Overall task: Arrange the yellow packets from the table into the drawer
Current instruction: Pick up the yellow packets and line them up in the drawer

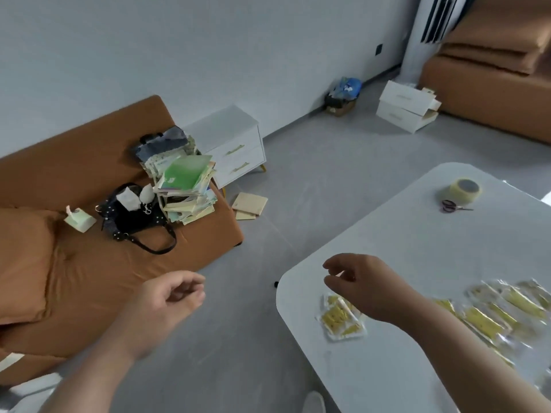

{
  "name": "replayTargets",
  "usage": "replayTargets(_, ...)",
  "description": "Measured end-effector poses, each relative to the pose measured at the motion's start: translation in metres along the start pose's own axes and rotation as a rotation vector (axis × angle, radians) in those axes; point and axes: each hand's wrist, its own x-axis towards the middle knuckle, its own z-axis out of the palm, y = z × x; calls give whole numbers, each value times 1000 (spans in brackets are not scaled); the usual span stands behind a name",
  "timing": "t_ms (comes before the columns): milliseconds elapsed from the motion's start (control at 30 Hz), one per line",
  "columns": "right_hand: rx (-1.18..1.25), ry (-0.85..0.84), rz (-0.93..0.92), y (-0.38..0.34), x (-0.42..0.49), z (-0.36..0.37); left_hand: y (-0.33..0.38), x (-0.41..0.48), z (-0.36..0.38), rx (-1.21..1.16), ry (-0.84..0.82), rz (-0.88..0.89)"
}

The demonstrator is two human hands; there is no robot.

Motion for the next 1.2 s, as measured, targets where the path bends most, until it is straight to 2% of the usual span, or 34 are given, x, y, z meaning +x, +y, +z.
replayTargets(133,168,147,143,29,13,-23,20,64,37,43,-158,34)
replayTargets(300,257,238,317,63,12,-27,38,137,91,80,-372,87)
replayTargets(567,378,310,599,90,21,12,22,228,156,104,-683,157)
replayTargets(667,541,330,702,95,41,37,4,259,173,98,-769,129)
replayTargets(800,688,323,798,109,66,66,-24,288,202,71,-826,64)
replayTargets(1067,683,300,921,174,117,122,-102,311,288,-42,-864,-186)
replayTargets(1200,726,275,963,226,143,168,-138,319,337,-14,-873,-216)
